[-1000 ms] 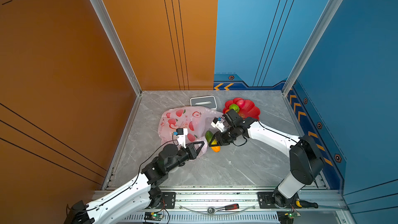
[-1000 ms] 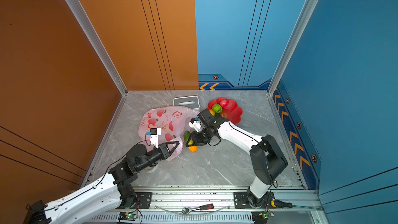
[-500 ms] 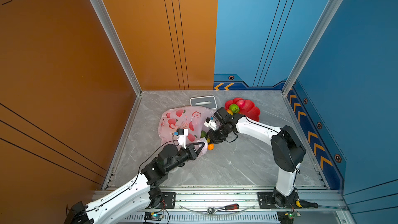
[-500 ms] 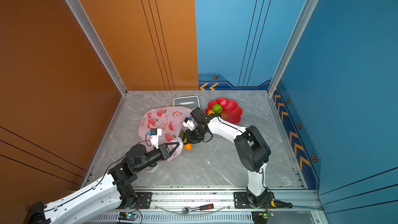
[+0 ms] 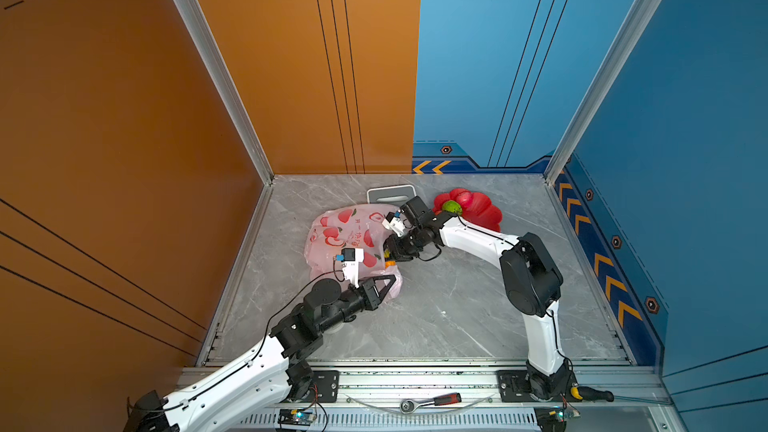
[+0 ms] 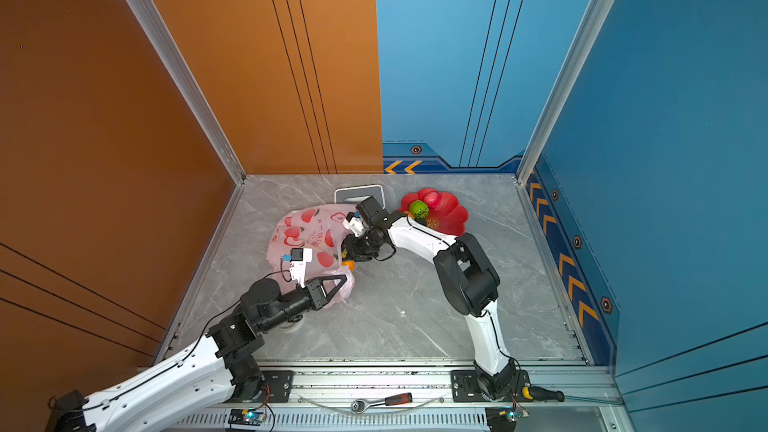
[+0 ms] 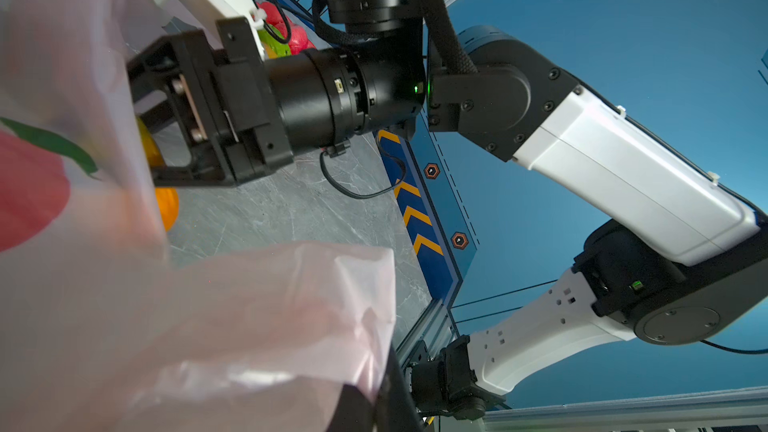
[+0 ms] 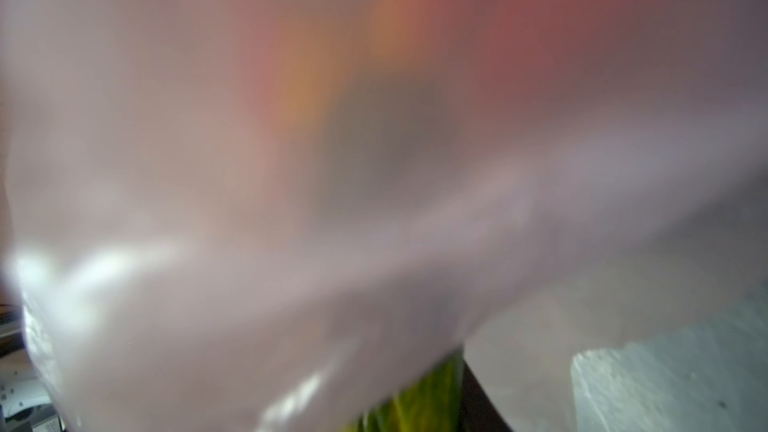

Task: Place the fruits into the plastic bag
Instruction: 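Push the right gripper deep into the bag and release the papaya, then withdraw the empty right gripper from the bag back over the bowl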

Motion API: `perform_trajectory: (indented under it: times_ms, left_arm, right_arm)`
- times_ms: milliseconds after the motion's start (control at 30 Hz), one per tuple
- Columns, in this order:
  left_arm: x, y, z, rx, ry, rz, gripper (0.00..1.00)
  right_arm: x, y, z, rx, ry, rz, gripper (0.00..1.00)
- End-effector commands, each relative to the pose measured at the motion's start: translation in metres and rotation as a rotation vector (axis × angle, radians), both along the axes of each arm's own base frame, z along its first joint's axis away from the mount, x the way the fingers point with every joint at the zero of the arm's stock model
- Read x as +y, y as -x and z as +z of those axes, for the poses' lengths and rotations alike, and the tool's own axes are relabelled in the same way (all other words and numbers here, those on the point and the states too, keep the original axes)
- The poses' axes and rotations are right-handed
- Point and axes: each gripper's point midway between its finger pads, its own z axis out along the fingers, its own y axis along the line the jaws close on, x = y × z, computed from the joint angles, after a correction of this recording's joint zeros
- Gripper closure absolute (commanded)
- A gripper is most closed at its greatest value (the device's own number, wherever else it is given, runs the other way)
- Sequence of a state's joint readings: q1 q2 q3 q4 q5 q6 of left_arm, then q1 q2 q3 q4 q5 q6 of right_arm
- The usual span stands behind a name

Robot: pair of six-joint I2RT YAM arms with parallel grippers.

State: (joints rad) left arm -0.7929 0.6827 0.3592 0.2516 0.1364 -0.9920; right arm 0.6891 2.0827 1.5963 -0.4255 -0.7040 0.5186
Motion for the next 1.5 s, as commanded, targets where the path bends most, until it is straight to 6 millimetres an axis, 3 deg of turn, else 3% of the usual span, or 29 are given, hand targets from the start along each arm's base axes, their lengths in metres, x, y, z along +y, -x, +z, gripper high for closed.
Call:
perform_trajectory:
  times_ms: [0, 200, 367, 467, 633, 1000, 1200, 1400, 1467]
  left_arm:
    - [-0.004, 0.002, 0.011, -0.03, 0.018, -0.023, 1.0]
    - [-0.004, 0.001, 0.01, -0.029, 0.031, -0.016, 1.0]
    - [-0.004, 0.0, 0.009, -0.028, 0.034, -0.012, 1.0]
    - [-0.004, 0.0, 0.008, -0.027, 0.034, -0.012, 1.0]
    - [-0.003, 0.0, 0.008, -0.03, 0.036, -0.008, 1.0]
    - [-0.003, 0.0, 0.01, -0.035, 0.039, -0.008, 1.0]
    - [-0.001, 0.0, 0.01, -0.035, 0.039, -0.002, 1.0]
    - [0.006, -0.001, 0.012, -0.045, 0.03, 0.023, 1.0]
    - [0.008, -0.002, 0.012, -0.044, 0.029, 0.027, 1.0]
  right_arm:
    - [0.036, -0.009, 0.009, -0.011, -0.102, -0.041, 0.59]
    - [0.064, -0.014, -0.002, 0.052, -0.201, -0.09, 0.57]
    - [0.076, -0.026, -0.008, 0.113, -0.306, -0.172, 0.56]
    - [0.081, -0.025, -0.012, 0.128, -0.315, -0.178, 0.44]
    - [0.077, -0.02, -0.017, 0.125, -0.292, -0.174, 0.28]
    - [0.067, -0.012, -0.009, 0.092, -0.255, -0.152, 0.22]
    - [0.037, -0.005, -0.018, 0.055, -0.113, -0.162, 0.22]
    - [-0.026, 0.0, -0.032, -0.002, 0.121, -0.211, 0.22]
    - [-0.054, -0.007, -0.033, -0.029, 0.185, -0.241, 0.22]
